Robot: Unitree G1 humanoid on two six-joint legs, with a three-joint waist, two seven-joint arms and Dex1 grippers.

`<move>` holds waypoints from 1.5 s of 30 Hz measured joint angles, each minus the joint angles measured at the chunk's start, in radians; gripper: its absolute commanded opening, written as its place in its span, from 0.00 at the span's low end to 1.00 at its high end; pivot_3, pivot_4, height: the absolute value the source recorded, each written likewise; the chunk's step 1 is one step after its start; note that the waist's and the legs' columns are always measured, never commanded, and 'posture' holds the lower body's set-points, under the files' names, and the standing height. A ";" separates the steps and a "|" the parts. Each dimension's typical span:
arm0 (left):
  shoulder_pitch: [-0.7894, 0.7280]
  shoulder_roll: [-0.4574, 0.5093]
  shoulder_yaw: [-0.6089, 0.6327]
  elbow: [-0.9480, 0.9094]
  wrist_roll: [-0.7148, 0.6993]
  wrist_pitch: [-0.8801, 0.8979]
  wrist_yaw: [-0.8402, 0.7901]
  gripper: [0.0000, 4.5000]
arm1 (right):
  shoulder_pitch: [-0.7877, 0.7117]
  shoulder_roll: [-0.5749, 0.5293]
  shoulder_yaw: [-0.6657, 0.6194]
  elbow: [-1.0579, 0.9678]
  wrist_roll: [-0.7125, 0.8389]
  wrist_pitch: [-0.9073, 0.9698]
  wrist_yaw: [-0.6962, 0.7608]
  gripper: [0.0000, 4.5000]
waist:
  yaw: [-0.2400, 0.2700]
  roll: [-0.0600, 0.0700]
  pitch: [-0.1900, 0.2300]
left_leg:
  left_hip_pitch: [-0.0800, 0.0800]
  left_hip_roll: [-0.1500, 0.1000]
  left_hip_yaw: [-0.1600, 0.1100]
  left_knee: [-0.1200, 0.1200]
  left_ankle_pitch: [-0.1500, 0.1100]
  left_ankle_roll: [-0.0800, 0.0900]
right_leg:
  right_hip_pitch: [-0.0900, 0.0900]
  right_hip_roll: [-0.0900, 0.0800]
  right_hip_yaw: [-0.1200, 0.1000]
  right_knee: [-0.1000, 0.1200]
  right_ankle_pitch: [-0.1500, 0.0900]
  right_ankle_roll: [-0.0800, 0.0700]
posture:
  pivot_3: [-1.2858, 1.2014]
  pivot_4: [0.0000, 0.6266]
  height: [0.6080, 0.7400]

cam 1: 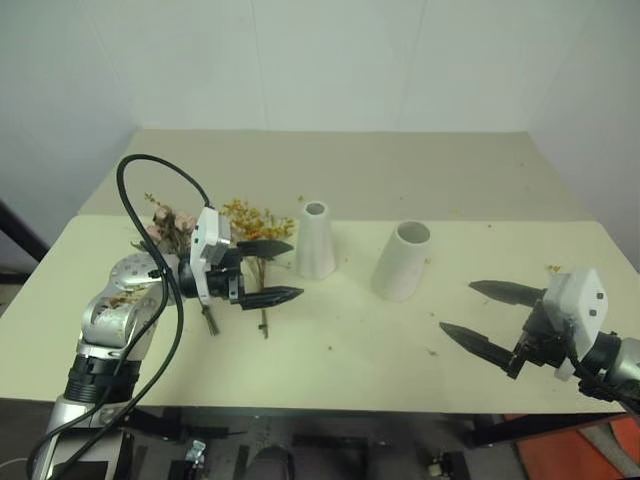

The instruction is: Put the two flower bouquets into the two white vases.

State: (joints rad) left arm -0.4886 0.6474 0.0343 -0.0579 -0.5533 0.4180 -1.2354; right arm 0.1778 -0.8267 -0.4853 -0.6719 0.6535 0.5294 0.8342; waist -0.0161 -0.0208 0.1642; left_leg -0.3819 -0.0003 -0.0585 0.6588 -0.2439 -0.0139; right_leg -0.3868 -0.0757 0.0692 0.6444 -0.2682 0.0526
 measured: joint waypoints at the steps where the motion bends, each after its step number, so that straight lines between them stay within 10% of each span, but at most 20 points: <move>1: 0.004 0.000 0.000 -0.004 0.000 0.000 0.000 1.00 | -0.002 -0.009 -0.001 0.004 0.000 0.000 0.008 0.99 | 0.000 0.000 0.000 | 0.000 0.000 0.000 0.000 0.000 0.000 | 0.000 0.000 0.000 0.000 0.000 0.000 | 0.52 0.24 1.00; 26: 0.116 0.103 0.072 -0.196 0.005 0.184 0.268 1.00 | -0.199 -0.088 0.014 0.179 -0.003 -0.022 0.149 0.99 | -0.001 0.000 0.000 | 0.000 0.000 0.000 0.000 0.000 0.000 | 0.000 0.000 0.000 0.000 0.000 0.000 | 0.52 0.24 1.00; 34: 0.156 0.175 0.142 -0.389 -0.024 0.471 0.493 1.00 | -0.297 -0.109 0.062 0.232 -0.004 -0.043 0.202 0.99 | 0.000 -0.001 0.000 | 0.001 0.000 0.000 0.000 0.000 0.000 | 0.000 0.000 0.000 0.001 0.000 0.000 | 0.52 0.24 1.00; 45: -0.241 0.227 -0.024 -0.276 -0.005 1.185 0.785 1.00 | -0.361 -0.110 0.122 0.271 -0.007 -0.047 0.240 0.99 | -0.007 -0.003 0.002 | -0.001 0.000 -0.001 0.000 0.000 0.000 | -0.002 0.000 0.000 0.001 0.000 0.001 | 0.52 0.24 1.00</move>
State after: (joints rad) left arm -0.7301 0.8748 0.0099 -0.3337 -0.5579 1.6029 -0.4503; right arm -0.1834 -0.9365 -0.3629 -0.4008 0.6460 0.4823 1.0742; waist -0.0232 -0.0235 0.1658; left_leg -0.3832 -0.0006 -0.0594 0.6587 -0.2439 -0.0139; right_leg -0.3891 -0.0757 0.0688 0.6456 -0.2685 0.0533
